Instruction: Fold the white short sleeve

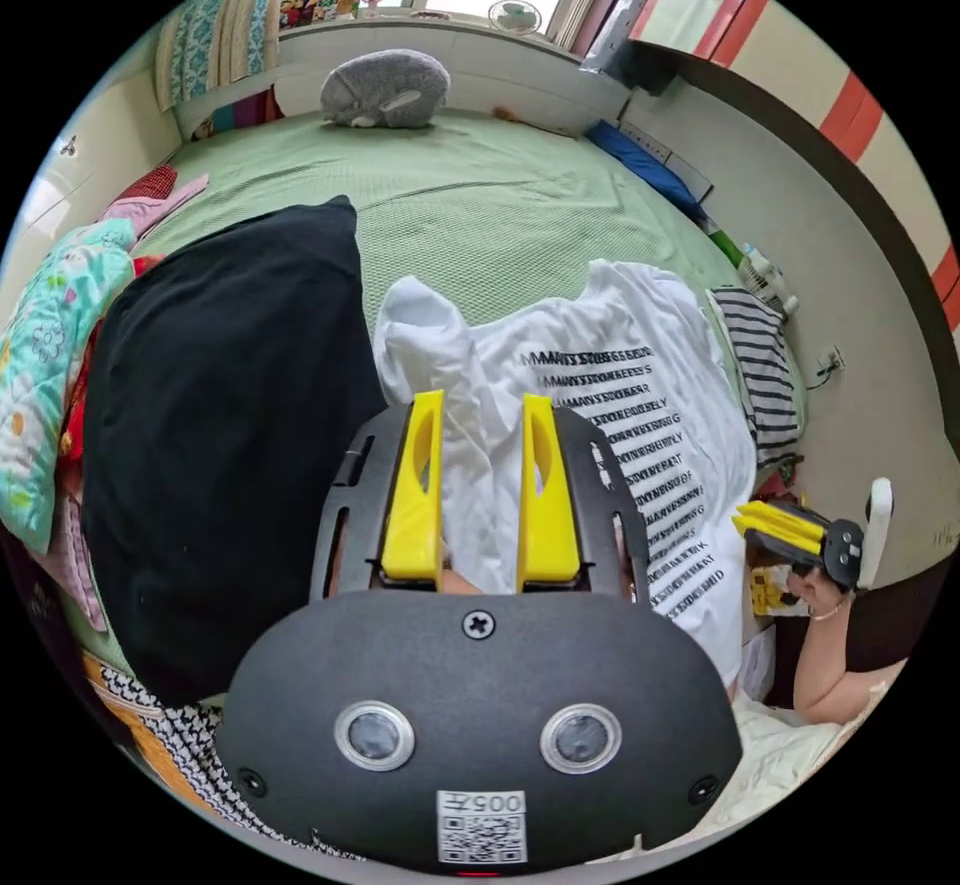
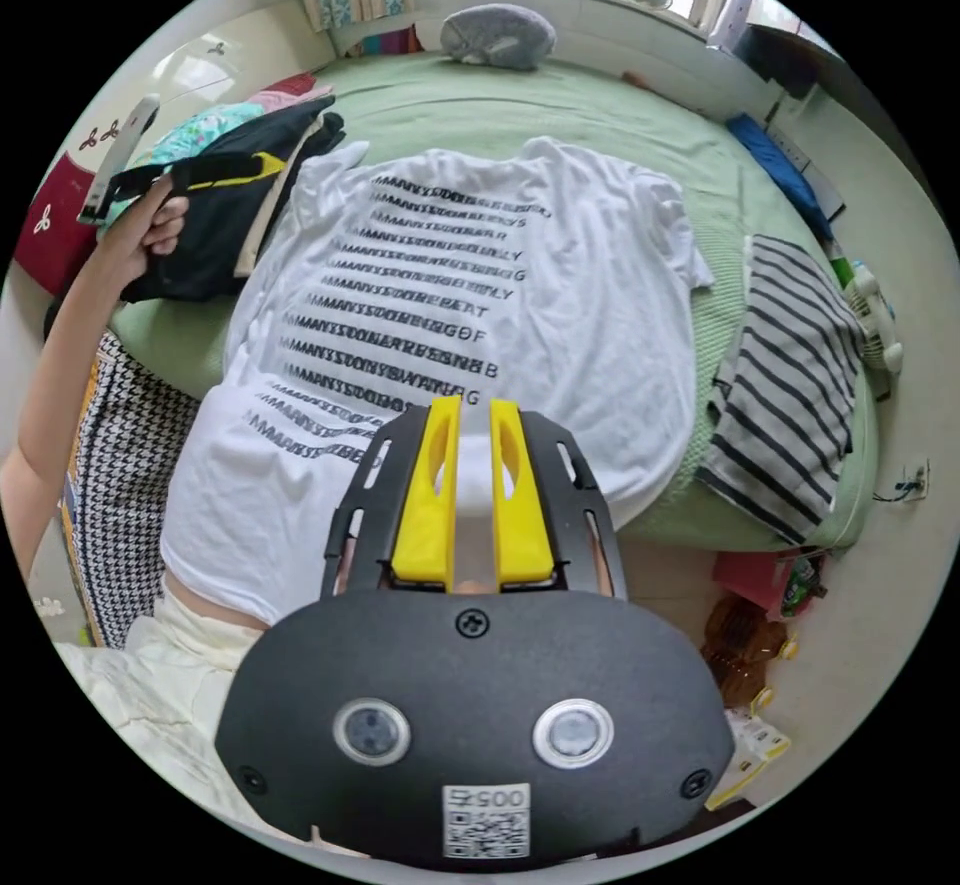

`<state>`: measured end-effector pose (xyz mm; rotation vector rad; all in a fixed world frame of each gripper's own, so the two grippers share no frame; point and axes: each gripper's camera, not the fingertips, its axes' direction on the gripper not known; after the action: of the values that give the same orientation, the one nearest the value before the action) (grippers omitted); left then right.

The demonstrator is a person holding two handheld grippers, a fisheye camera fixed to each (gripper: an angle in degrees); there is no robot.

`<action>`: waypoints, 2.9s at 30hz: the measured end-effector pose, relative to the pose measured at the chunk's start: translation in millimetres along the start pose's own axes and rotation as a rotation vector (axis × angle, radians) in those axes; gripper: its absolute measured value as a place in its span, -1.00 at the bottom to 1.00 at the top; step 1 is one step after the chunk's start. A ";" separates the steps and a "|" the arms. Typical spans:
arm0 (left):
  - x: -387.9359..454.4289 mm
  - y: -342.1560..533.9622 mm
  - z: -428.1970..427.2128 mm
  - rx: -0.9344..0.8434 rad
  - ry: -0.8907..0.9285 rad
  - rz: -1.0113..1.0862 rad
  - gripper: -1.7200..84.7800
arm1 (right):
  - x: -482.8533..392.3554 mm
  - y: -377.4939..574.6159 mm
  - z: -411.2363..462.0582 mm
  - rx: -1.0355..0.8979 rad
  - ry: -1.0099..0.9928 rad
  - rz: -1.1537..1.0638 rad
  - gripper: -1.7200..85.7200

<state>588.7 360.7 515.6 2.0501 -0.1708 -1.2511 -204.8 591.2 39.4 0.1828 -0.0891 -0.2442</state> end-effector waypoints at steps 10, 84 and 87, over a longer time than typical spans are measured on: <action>70.1 5.9 88.3 -0.053 -0.170 0.160 -0.65 | -38.3 -69.1 65.9 -0.150 -0.025 0.062 -0.98; 87.7 -106.2 89.0 0.022 -0.352 0.080 -0.60 | -137.1 -144.6 197.0 -0.163 0.311 -0.219 -0.98; 98.3 -124.7 107.7 -0.005 -0.411 0.099 -0.61 | -135.4 -144.7 197.8 -0.163 0.312 -0.223 -0.98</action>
<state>521.4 353.1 336.1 1.7351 -0.4523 -1.5930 -390.9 453.4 196.7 0.0668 0.2622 -0.4405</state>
